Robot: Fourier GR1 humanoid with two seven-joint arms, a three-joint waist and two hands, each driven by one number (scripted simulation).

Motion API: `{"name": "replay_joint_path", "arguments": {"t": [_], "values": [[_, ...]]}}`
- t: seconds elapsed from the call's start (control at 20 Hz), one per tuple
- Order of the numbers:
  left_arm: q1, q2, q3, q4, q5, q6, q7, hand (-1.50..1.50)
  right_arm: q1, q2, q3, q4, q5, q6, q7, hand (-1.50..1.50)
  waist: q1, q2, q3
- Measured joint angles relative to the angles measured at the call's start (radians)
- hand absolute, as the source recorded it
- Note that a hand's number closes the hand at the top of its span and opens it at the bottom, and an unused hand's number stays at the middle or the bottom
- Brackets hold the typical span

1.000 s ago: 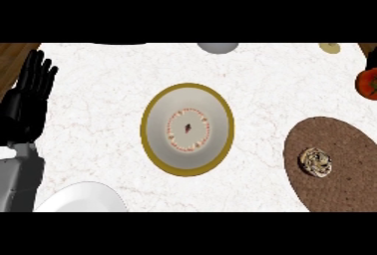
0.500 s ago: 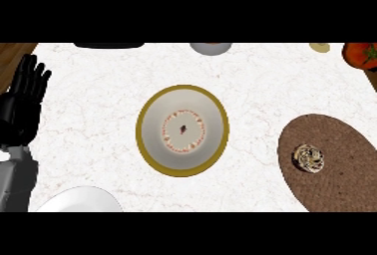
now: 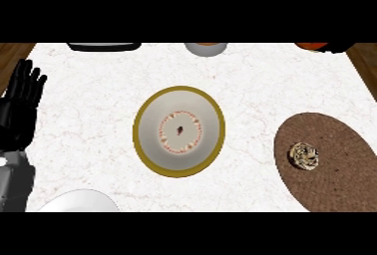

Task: Pick the tomato from the placemat and place it in the bowl

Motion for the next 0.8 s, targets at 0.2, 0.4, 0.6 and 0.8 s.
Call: {"name": "replay_joint_path", "arguments": {"t": [0.2,0.4,0.6,0.8], "values": [[0.002,0.007,0.005,-0.016,0.000,0.004,0.018,0.00,-0.011,0.085,0.042,-0.105,-0.035,0.070,0.119,1.50,-0.009,-0.002,0.000],[0.008,-0.002,0.003,-0.022,-0.001,0.008,0.015,0.00,0.009,0.188,0.087,-0.223,-0.060,0.122,0.243,1.50,-0.010,-0.001,0.001],[0.015,0.007,0.012,-0.041,0.009,0.001,0.032,0.00,0.074,0.300,0.141,-0.345,-0.073,0.162,0.347,1.50,-0.009,0.001,0.001],[0.031,0.003,0.013,-0.051,0.009,-0.005,0.023,0.00,0.168,0.394,0.194,-0.478,-0.068,0.169,0.455,1.50,-0.004,0.005,0.001]]}}
